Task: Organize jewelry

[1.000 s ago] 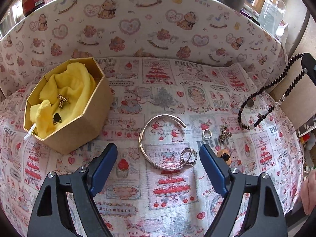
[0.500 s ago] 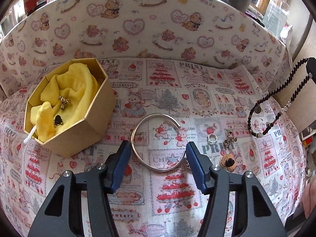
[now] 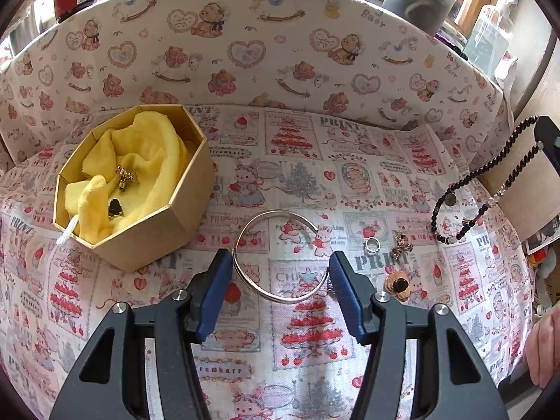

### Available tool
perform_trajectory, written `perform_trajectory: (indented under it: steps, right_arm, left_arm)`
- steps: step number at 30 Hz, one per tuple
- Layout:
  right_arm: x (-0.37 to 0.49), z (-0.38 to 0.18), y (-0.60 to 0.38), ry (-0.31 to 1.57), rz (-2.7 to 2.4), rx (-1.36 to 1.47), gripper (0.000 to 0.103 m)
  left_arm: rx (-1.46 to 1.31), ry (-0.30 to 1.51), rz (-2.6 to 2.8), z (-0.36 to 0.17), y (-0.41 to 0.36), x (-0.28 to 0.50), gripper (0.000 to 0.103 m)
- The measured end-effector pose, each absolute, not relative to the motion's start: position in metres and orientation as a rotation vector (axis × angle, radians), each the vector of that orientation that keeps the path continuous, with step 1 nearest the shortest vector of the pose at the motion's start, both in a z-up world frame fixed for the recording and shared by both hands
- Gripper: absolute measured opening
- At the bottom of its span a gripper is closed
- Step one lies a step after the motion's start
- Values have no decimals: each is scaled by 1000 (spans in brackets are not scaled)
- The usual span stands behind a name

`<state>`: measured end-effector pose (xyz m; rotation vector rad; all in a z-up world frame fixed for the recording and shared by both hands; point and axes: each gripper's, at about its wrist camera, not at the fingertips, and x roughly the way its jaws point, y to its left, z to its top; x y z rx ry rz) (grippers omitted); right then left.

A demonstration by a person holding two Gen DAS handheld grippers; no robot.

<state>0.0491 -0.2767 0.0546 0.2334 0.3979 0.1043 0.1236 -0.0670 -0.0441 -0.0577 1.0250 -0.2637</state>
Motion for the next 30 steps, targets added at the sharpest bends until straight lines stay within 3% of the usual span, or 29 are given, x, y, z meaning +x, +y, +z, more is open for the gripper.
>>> perform_trajectory:
  steps: [7, 9, 10, 11, 16, 22, 24, 25, 30]
  right_arm:
    - [33, 66, -267, 327, 152, 184, 6]
    - [31, 67, -264, 317, 174, 180, 6]
    - [30, 67, -263, 315, 178, 178, 6]
    - [30, 67, -262, 317, 181, 176, 6]
    - [32, 65, -259, 328, 183, 173, 6]
    - [33, 64, -259, 330, 179, 173, 6]
    - [34, 64, -259, 332, 176, 176, 6]
    - [34, 63, -260, 333, 175, 177, 6]
    - [34, 63, -261, 334, 173, 179, 6]
  left_arm:
    - [-82, 949, -242, -20, -51, 109, 55]
    - [-103, 927, -253, -13, -44, 105, 49]
    - [-113, 917, -258, -9, -40, 103, 32]
    - [-125, 910, -270, -6, -37, 102, 25]
    - [-139, 885, -280, -1, -34, 103, 25]
    - [-117, 894, -290, -2, -36, 104, 28]
    - [-88, 886, -272, -1, -41, 103, 45]
    - [-67, 880, -267, -1, -43, 102, 59]
    - [42, 924, -236, -13, -58, 105, 62]
